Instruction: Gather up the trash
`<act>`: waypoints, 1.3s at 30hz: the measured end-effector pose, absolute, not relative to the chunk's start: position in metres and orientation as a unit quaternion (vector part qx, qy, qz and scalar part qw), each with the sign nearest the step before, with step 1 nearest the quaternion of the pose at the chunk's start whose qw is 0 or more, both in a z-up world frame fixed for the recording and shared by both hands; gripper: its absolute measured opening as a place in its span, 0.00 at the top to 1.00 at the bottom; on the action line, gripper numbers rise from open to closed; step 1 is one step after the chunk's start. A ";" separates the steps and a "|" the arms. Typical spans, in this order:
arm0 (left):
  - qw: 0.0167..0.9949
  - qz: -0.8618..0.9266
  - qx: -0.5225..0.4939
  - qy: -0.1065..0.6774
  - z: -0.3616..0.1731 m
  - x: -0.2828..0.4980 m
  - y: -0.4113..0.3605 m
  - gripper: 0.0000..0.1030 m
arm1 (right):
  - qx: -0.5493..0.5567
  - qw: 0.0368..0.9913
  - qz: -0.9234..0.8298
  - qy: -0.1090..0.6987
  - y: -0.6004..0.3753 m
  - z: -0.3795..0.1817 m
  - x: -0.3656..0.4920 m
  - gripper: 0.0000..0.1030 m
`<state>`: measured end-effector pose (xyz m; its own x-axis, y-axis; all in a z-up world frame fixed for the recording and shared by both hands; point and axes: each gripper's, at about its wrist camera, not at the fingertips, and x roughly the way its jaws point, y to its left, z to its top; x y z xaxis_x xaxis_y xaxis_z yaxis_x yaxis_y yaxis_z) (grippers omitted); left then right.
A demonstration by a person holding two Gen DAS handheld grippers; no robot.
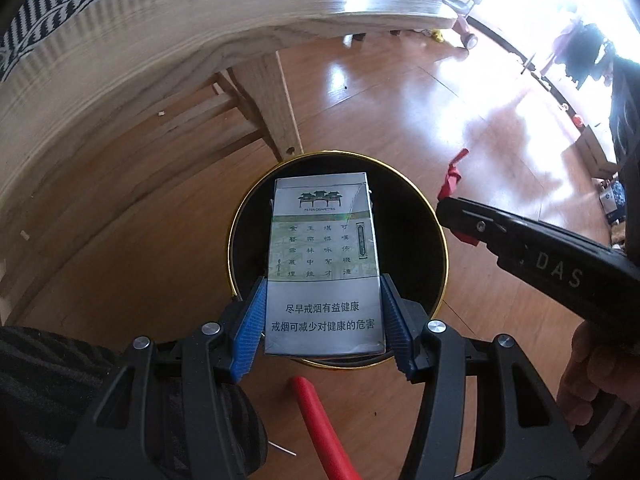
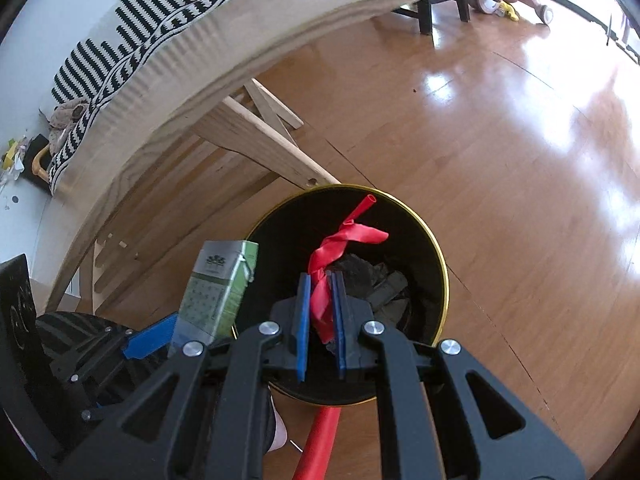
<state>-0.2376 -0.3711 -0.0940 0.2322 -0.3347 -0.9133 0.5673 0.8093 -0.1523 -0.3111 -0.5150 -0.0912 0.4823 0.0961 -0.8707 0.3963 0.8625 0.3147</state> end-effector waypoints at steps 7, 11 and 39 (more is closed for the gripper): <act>0.772 -0.301 0.103 0.550 -0.095 -0.236 -0.376 0.48 | 0.278 0.814 -0.105 0.499 -0.524 -0.094 -0.311 0.89; 0.769 -0.322 0.101 0.543 -0.093 -0.240 -0.379 0.06 | 0.347 0.791 -0.114 0.491 -0.543 -0.096 -0.314 0.07; 0.912 -0.038 0.007 0.409 0.049 -0.030 -0.079 0.06 | 0.132 0.907 0.029 0.400 -0.286 0.038 -0.017 0.07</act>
